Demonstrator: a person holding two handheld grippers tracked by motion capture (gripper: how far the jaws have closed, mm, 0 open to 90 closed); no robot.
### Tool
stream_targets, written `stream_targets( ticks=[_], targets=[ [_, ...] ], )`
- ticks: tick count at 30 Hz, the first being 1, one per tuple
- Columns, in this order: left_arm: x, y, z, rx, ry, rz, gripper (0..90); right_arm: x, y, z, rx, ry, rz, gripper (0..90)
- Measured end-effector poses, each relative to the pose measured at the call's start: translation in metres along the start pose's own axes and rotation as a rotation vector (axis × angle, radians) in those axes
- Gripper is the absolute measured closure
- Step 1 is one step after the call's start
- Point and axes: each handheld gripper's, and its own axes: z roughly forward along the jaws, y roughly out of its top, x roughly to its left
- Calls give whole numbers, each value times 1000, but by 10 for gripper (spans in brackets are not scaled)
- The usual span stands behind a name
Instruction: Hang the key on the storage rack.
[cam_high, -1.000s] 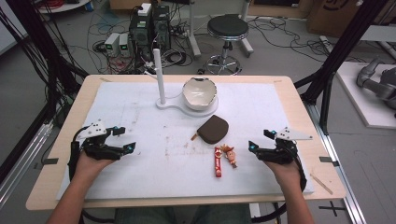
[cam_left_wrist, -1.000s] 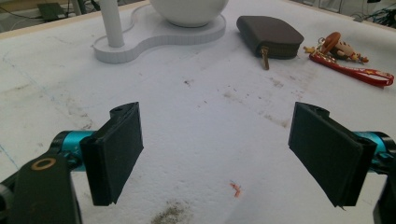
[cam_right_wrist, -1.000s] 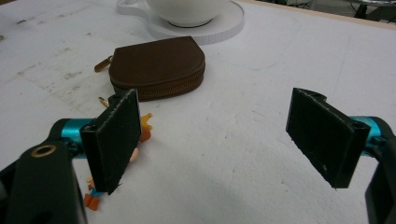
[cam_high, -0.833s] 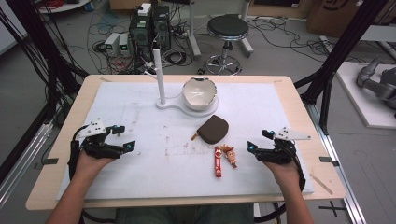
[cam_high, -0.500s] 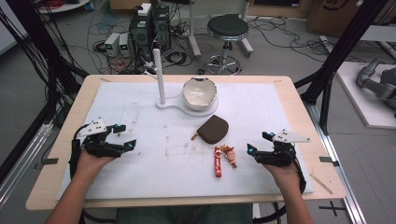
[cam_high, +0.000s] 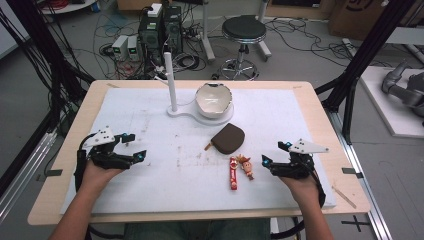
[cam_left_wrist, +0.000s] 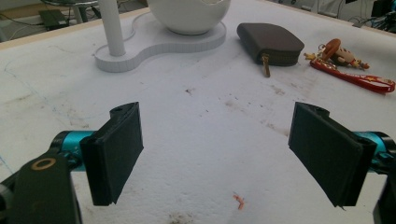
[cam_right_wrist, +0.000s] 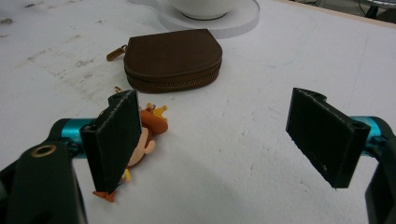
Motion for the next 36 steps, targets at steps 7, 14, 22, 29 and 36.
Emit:
stream_targets(
  ticks=[7, 14, 22, 29, 36],
  targets=[
    [1, -1, 0, 3, 0, -12, 177, 3, 1, 3, 3, 14, -6, 183],
    [2, -2, 0, 8, -2, -10, 177, 13, 1, 12, 31, 47, -34, 184],
    [2, -2, 1, 10, -3, -15, 177, 29, 1, 23, 76, 75, -70, 184],
    [2, -2, 1, 13, -3, -12, 177, 40, 0, 34, 133, 76, -101, 184],
    [2, -2, 2, 20, -5, -11, 177, 43, -6, 48, 195, 67, -121, 184]
  ],
)
